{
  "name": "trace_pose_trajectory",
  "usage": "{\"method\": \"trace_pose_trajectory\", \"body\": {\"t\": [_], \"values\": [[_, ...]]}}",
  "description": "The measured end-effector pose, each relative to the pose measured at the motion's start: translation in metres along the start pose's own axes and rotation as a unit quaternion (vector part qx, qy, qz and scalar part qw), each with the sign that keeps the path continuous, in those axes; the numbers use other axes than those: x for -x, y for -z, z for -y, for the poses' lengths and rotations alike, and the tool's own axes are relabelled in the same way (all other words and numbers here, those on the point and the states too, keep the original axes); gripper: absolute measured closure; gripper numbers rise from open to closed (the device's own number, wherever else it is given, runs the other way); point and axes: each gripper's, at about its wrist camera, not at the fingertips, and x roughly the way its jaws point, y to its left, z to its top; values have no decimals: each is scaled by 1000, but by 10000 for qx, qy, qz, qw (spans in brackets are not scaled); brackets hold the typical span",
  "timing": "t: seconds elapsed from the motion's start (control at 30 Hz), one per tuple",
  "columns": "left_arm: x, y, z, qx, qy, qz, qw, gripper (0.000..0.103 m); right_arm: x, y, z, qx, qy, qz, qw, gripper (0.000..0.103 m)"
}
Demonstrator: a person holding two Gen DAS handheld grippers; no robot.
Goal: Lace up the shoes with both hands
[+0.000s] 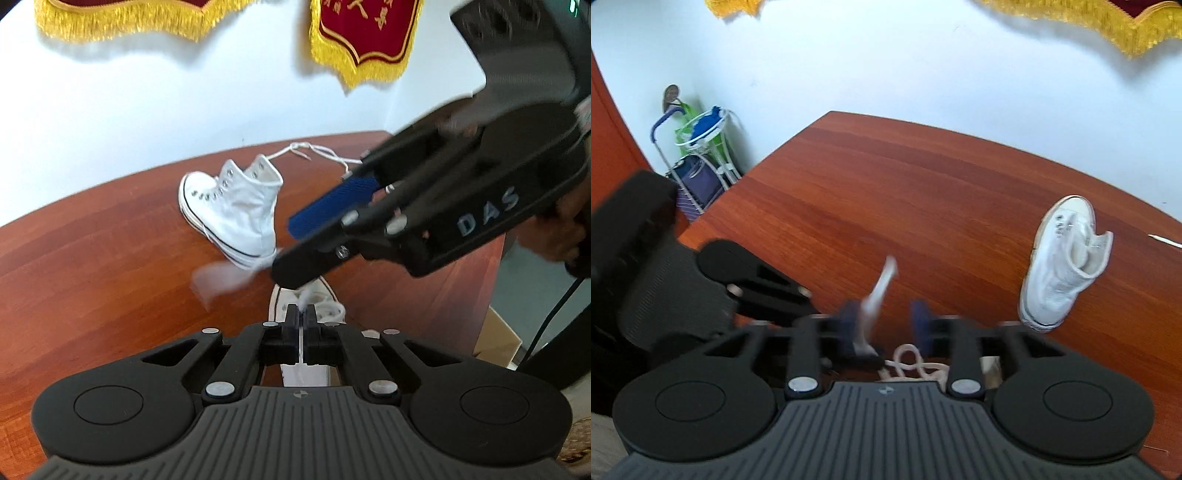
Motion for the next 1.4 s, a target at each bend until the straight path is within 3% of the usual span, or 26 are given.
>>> {"method": "trace_pose_trajectory", "body": {"t": [0.37, 0.67, 1.03, 1.23, 1.4], "values": [[23, -16, -1, 104, 4, 277, 9996, 102, -2, 17, 24, -182, 689, -230, 9972, 62], [25, -19, 0, 150, 54, 242, 9996, 102, -14, 35, 26, -120, 834, -512, 9951, 62], [4, -3, -26, 573, -328, -329, 9973, 99, -20, 41, 21, -79, 780, -643, 9948, 62], [-4, 9, -36, 721, -386, -671, 9944, 83, -21, 46, 21, -147, 775, -670, 9946, 62], [-5, 22, -42, 771, -419, -868, 9924, 82, -20, 50, 22, -211, 793, -691, 9942, 62]]}}
